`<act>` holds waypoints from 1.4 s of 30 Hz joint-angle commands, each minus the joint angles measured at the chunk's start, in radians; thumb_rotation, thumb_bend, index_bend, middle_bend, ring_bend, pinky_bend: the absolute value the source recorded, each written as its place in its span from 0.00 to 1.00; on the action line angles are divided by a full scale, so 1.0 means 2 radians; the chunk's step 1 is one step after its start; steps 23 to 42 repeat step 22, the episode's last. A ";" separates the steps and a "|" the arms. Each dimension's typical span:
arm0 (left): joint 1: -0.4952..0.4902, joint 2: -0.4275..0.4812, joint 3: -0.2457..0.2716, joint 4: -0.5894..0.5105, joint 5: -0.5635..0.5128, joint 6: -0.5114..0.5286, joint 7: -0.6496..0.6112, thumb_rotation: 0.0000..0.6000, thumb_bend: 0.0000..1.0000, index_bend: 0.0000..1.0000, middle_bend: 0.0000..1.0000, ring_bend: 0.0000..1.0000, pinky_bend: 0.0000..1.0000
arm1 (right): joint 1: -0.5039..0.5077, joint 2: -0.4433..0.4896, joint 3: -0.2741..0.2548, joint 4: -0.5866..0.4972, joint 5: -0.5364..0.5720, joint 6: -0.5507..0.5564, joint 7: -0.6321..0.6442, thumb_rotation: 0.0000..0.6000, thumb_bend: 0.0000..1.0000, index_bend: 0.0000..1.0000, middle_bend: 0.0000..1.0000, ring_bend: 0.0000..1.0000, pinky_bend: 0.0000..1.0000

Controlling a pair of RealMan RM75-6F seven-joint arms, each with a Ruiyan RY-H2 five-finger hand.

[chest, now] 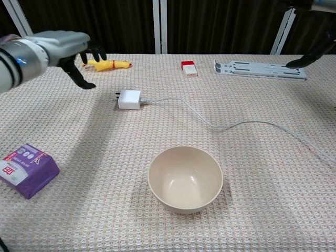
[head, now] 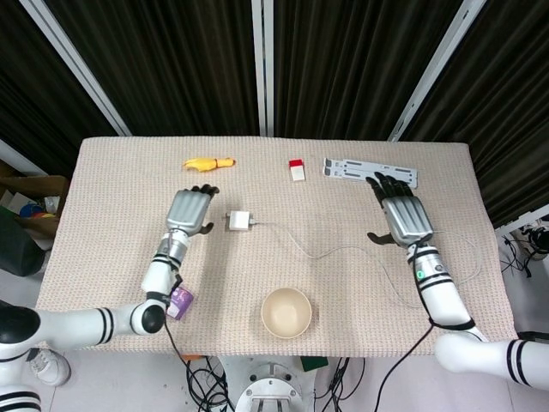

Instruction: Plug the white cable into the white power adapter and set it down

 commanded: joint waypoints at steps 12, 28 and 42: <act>0.249 0.213 0.132 -0.074 0.219 0.220 -0.189 1.00 0.21 0.25 0.23 0.22 0.31 | -0.175 0.080 -0.075 0.061 -0.203 0.111 0.196 1.00 0.29 0.00 0.02 0.00 0.00; 0.377 0.246 0.192 -0.085 0.302 0.324 -0.204 1.00 0.19 0.25 0.23 0.21 0.25 | -0.245 0.072 -0.095 0.127 -0.278 0.163 0.252 1.00 0.30 0.00 0.01 0.00 0.00; 0.377 0.246 0.192 -0.085 0.302 0.324 -0.204 1.00 0.19 0.25 0.23 0.21 0.25 | -0.245 0.072 -0.095 0.127 -0.278 0.163 0.252 1.00 0.30 0.00 0.01 0.00 0.00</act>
